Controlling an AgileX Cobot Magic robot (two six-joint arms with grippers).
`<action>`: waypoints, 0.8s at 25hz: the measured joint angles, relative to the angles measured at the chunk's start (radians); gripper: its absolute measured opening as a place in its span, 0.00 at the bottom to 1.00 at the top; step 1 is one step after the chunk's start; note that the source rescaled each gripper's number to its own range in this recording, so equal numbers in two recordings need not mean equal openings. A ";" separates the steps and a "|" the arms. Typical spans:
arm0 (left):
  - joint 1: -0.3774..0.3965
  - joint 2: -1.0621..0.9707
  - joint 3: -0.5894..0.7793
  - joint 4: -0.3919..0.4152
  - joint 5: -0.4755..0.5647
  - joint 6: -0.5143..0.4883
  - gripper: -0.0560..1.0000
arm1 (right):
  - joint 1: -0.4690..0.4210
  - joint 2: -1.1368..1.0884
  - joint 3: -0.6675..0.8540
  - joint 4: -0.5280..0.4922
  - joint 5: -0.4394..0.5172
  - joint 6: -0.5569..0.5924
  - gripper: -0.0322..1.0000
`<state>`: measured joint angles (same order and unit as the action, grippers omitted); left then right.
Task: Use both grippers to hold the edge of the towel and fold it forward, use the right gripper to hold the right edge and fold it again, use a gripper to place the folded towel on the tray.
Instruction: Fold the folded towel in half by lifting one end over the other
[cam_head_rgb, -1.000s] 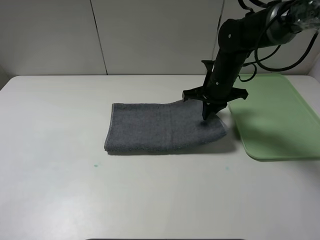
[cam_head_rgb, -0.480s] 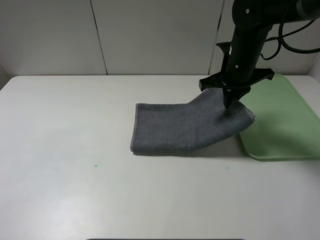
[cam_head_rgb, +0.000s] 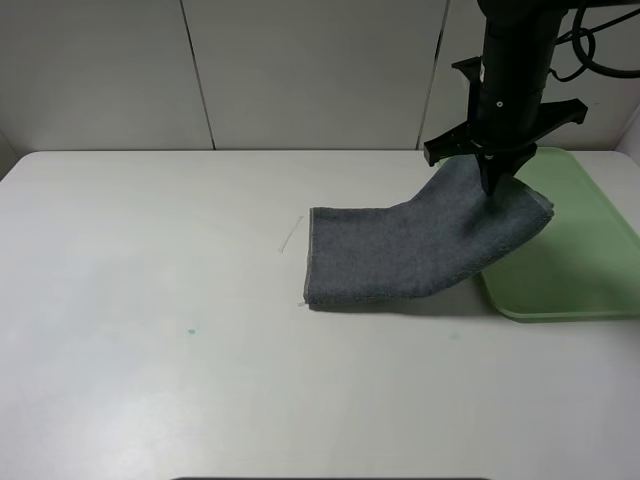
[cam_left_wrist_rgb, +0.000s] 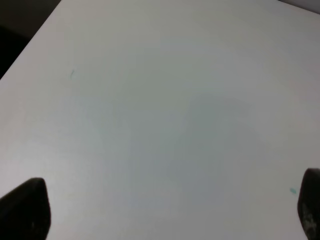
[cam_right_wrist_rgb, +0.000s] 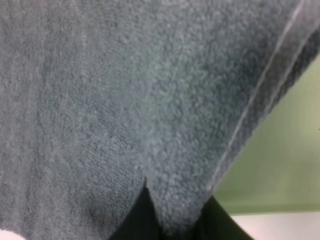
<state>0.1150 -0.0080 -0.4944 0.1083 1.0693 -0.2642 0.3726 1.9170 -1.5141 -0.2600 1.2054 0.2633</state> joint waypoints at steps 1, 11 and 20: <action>0.000 0.000 0.000 0.000 0.000 0.000 1.00 | 0.000 0.000 0.000 0.000 0.002 0.000 0.08; 0.000 0.000 0.000 0.000 0.000 0.000 1.00 | 0.008 0.021 -0.001 0.110 -0.035 0.000 0.08; 0.000 0.000 0.000 0.000 0.000 0.000 1.00 | 0.091 0.036 -0.002 0.125 -0.101 0.062 0.08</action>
<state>0.1150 -0.0080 -0.4944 0.1083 1.0693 -0.2642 0.4637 1.9529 -1.5160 -0.1350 1.1049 0.3258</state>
